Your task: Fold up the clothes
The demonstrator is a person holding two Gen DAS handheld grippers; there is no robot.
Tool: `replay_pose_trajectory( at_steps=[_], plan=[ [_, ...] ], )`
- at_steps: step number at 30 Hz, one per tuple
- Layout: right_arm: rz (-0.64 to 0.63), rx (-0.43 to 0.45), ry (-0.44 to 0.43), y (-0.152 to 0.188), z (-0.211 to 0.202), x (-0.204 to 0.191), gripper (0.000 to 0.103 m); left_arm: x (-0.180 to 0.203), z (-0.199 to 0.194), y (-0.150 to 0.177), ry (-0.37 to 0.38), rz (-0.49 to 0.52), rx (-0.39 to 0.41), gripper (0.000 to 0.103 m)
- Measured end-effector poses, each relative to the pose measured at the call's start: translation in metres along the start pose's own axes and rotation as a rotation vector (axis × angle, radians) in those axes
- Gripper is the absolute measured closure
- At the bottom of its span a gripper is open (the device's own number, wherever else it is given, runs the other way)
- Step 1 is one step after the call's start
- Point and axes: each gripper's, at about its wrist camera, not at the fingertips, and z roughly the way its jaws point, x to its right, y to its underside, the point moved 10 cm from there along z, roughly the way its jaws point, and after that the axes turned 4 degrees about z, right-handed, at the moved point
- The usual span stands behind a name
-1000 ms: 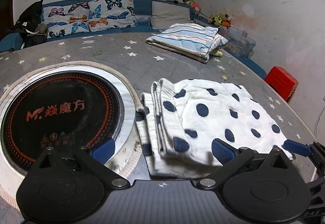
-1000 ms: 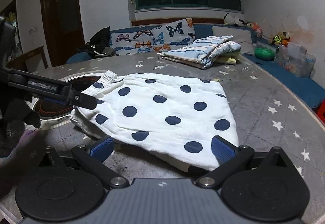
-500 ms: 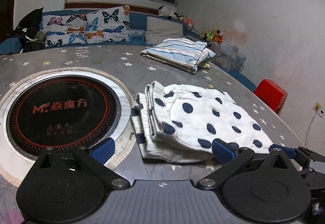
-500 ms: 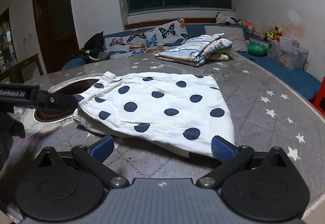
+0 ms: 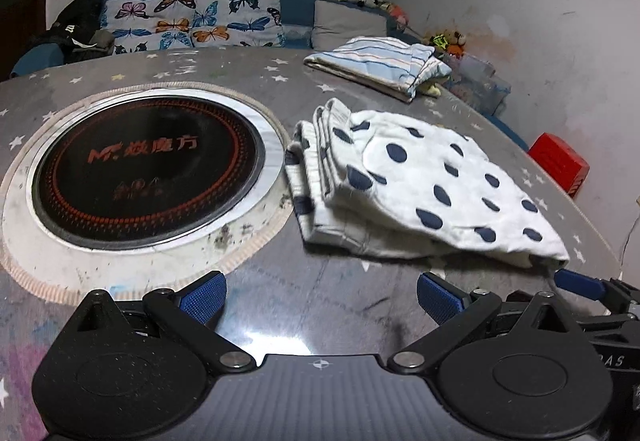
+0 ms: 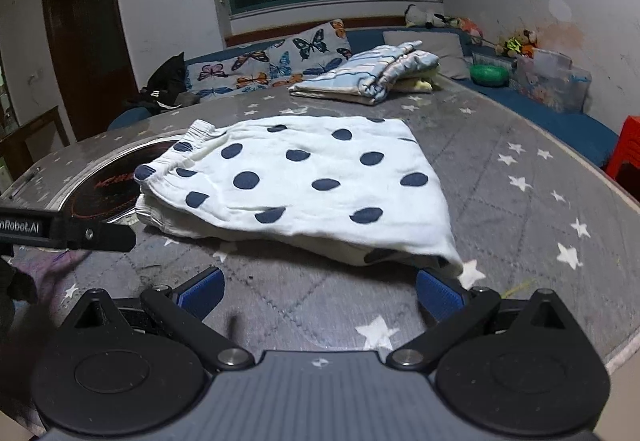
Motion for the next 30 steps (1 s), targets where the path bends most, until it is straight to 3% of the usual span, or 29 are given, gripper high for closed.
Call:
replay_pose_trajectory(
  at_steps=[30],
  plan=[
    [0.027, -0.014, 0.042, 0.009, -0.008, -0.001, 0.0, 0.025, -0.012, 0.019, 0.001, 0.087, -0.023, 0.0]
  ],
)
